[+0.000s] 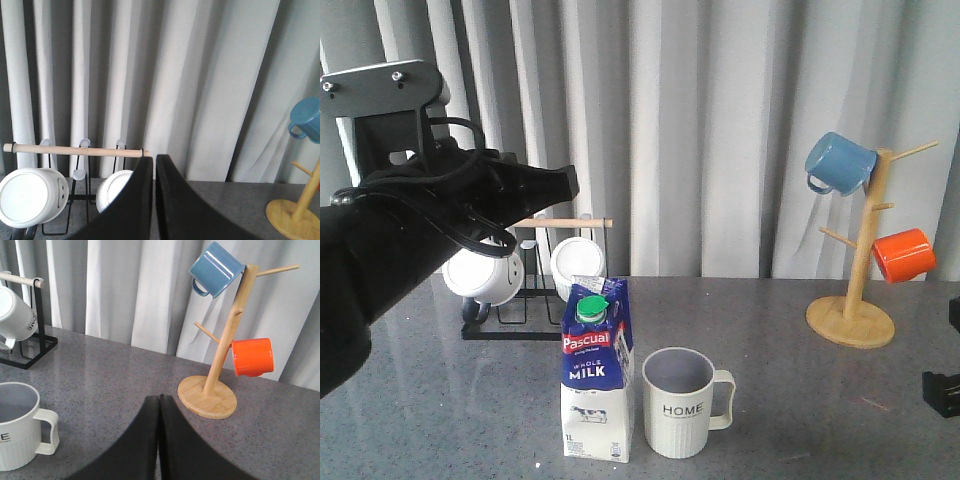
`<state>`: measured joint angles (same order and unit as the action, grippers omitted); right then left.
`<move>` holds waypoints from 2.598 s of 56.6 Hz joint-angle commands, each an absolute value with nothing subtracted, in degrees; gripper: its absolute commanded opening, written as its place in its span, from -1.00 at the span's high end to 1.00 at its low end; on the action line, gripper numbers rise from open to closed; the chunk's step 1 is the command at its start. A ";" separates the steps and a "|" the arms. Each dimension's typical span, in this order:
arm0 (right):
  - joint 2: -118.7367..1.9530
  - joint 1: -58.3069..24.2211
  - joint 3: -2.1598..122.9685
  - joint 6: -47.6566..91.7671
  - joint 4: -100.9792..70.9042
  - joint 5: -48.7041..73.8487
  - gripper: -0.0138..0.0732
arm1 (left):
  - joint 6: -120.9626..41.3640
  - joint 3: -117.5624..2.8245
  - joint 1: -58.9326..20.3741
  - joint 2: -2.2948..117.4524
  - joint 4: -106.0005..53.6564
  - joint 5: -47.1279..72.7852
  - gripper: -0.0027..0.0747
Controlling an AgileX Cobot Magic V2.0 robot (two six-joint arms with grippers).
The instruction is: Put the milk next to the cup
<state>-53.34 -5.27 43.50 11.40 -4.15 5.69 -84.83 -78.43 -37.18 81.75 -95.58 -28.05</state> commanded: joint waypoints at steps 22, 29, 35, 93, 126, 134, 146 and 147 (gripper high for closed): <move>-52.69 -5.04 45.26 11.49 -4.29 1.38 0.70 | -84.14 -80.40 -37.34 79.97 -93.88 -12.37 0.95; -52.69 -5.04 45.26 11.49 -4.29 1.38 0.70 | -84.09 -80.40 -37.77 81.93 -93.82 -8.09 0.95; -52.69 -5.04 45.26 11.49 -4.29 1.38 0.70 | -79.36 -80.21 -39.74 83.24 -90.18 -9.38 0.95; -52.69 -5.04 45.26 11.49 -4.29 1.38 0.70 | 1.22 -12.29 -14.21 22.67 -3.30 -13.47 0.95; -52.69 -5.04 45.26 11.49 -4.29 1.38 0.70 | 1.22 0.23 -0.35 -1.18 2.63 -3.03 0.95; -52.69 -5.04 45.26 11.49 -4.29 1.30 0.70 | 0.99 0.23 0.56 -1.44 2.58 -1.54 0.95; -52.69 -5.04 45.26 11.49 -4.29 1.35 0.70 | 1.05 0.23 0.56 -1.44 2.53 -1.54 0.95; -52.69 -5.04 45.26 11.49 -4.29 1.35 0.70 | 1.05 0.16 0.56 -1.44 2.54 -1.54 0.95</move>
